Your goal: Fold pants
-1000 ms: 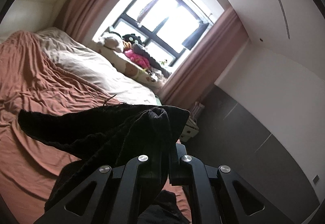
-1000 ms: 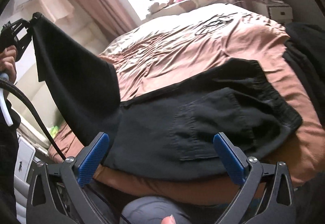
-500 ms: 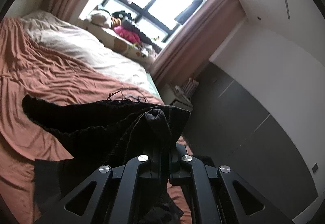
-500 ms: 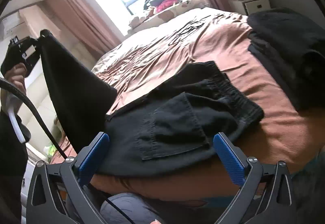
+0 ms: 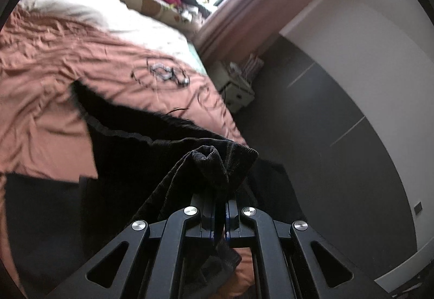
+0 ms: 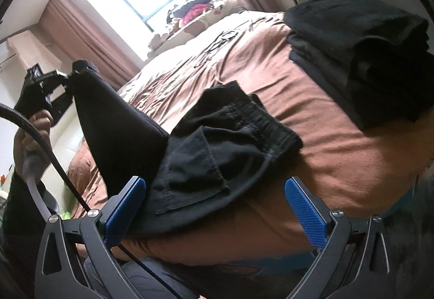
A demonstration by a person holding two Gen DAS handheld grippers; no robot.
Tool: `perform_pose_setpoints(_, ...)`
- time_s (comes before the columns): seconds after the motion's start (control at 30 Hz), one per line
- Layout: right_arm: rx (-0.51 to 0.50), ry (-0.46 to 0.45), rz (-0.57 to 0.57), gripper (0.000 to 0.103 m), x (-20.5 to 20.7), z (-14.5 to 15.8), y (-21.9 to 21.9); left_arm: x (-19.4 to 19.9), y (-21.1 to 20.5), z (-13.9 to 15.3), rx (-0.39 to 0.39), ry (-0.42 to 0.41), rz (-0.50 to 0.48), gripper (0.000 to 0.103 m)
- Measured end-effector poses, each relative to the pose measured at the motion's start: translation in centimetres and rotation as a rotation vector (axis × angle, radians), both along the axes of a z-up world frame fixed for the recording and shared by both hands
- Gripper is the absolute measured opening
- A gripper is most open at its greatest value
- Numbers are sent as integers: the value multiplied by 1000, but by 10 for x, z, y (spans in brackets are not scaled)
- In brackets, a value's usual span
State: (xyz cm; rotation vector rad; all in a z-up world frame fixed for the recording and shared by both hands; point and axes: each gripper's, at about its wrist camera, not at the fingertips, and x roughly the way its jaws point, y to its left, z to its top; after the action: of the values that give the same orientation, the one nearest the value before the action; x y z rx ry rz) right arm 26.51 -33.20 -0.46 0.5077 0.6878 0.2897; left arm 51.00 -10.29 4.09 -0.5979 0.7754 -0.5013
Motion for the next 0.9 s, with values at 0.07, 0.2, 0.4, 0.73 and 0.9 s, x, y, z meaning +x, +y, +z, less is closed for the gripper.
perform_pose_setpoints(0.07,3,7,-3,103,1,-2,-5,0,-10,-14,-6,23,-19,4)
perform_pose_setpoints(0.2,13,21,-15,103,1,-6,-12,3,-34,-43,8,83,-50,4)
perform_pose_setpoints(0.4,23,31,-28,103,-4,-11,-21,5,-76,-71,13,133,-130,4)
perform_pose_setpoints(0.73,34,49,-45,103,-6,-15,-32,-16,-142,-127,110,290,-313,24)
perform_pose_setpoints(0.9,35,52,-39,103,-10,-16,-33,-36,-133,-119,131,263,-339,64)
